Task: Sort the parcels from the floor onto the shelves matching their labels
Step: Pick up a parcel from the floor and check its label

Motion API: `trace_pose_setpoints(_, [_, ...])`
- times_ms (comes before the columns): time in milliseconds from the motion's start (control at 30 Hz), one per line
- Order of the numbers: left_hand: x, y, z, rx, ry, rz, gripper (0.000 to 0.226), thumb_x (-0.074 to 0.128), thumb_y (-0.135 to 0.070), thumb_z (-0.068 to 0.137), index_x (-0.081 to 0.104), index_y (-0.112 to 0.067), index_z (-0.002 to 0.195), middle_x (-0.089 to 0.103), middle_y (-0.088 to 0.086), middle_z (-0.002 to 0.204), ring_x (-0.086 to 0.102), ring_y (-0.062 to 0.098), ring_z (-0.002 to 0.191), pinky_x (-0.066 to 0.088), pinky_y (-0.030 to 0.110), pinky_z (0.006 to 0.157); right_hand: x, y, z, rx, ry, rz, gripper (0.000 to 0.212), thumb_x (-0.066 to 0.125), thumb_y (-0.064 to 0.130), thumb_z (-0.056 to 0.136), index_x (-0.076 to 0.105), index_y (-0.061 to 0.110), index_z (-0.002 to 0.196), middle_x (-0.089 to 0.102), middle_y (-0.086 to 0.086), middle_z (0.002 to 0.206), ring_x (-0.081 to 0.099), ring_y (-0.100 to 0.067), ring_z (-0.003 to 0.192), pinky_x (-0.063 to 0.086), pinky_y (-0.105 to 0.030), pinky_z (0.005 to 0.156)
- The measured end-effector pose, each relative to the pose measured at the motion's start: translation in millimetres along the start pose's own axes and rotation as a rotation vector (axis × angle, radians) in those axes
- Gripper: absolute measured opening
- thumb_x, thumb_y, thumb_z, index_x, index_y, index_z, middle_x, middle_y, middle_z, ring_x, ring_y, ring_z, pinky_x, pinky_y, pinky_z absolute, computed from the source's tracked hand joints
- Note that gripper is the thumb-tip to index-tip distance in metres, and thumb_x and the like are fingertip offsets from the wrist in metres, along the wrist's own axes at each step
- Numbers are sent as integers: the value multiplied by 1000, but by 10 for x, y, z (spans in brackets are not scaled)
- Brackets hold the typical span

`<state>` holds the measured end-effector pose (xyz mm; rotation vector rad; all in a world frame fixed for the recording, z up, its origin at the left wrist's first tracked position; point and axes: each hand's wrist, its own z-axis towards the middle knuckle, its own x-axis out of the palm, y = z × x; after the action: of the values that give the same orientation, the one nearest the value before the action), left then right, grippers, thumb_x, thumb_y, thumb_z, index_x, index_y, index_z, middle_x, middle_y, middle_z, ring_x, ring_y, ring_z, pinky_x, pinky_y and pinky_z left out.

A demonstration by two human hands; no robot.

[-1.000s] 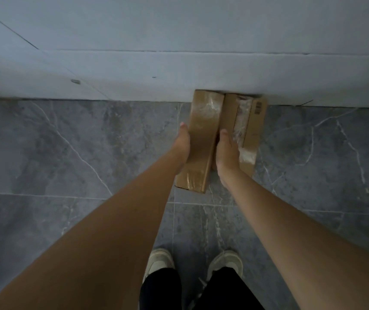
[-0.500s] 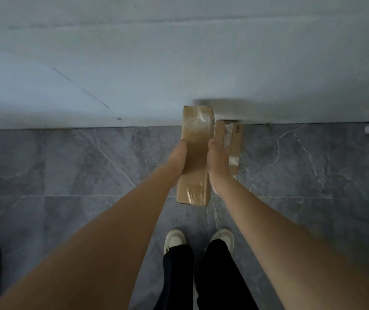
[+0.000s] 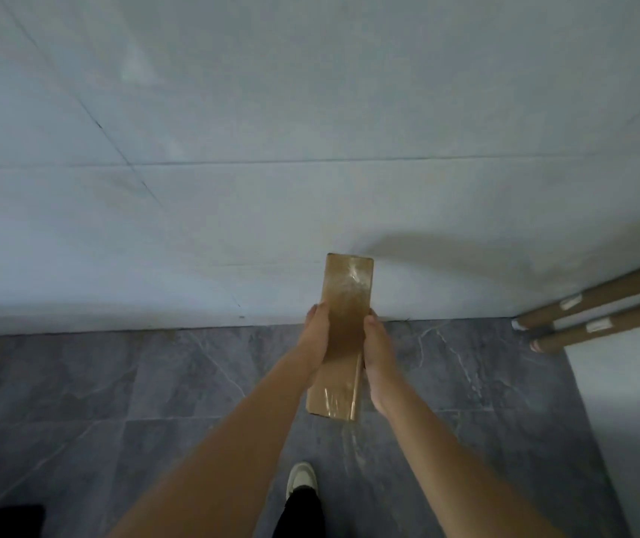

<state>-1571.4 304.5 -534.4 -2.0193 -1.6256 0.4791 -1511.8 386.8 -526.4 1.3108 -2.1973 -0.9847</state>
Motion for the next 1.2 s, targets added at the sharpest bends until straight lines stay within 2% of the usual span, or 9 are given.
trace_pose_setpoints(233, [176,-469,-1260,146,41,3,61,22,-55,104,50,-18,143,58,12,139,55,30,126,38,48,114,-270,607,-861,-154,2,-23,43,29,26,112,47,20,151,60,-7,138,59,-28,125,52,-44,101])
trace_pose_setpoints(300, [182,-503,-1613,195,35,7,61,20,-54,105,52,-17,141,60,11,136,56,28,123,40,46,112,-316,717,-1102,-213,3,-70,44,30,31,111,46,24,152,59,-5,142,58,-27,128,49,-49,108])
trace_pose_setpoints(400, [203,-490,-2158,270,23,-2,59,18,-56,104,54,-20,135,63,5,122,61,18,97,46,36,91,-409,874,-1518,-277,22,-98,47,30,36,110,44,26,154,56,-3,148,55,-26,133,43,-52,115])
trace_pose_setpoints(467, [236,-483,-2560,300,8,-3,59,19,-58,103,52,-22,137,62,5,120,59,15,92,43,32,81,-501,1012,-1857,-327,37,-120,47,30,35,111,43,24,155,54,-5,151,53,-27,135,42,-51,116])
trace_pose_setpoints(700, [388,-736,-3989,513,-1,46,58,20,-61,102,52,-24,134,61,2,119,56,15,97,37,35,91,-771,1612,-3047,-518,109,-88,45,28,32,112,45,23,153,55,-6,149,54,-27,134,42,-51,116])
trace_pose_setpoints(933, [442,-1140,-5003,732,-77,6,55,20,-54,105,54,-20,132,63,4,115,57,12,86,40,35,83,-878,2295,-3981,-730,143,-58,46,26,33,108,48,33,149,61,2,141,58,-22,126,45,-51,113])
trace_pose_setpoints(1000, [462,-1219,-5229,795,-95,25,50,23,-50,105,52,-22,134,63,2,118,60,15,97,45,35,84,-925,2462,-4190,-771,142,-40,47,26,33,108,47,33,150,60,2,142,58,-21,128,44,-50,114])
trace_pose_setpoints(1067, [471,-1287,-5381,922,-127,85,47,26,-47,105,41,-26,144,59,2,132,58,22,116,47,39,97,-983,2594,-4423,-802,154,-11,46,25,33,110,44,33,152,57,3,145,55,-20,131,43,-47,115])
trace_pose_setpoints(1200, [526,-1320,-5669,1121,-113,146,44,33,-40,107,26,-27,148,53,4,136,57,24,117,47,44,105,-1092,2766,-4784,-876,179,10,44,21,36,112,42,34,152,54,4,145,52,-17,128,43,-39,108])
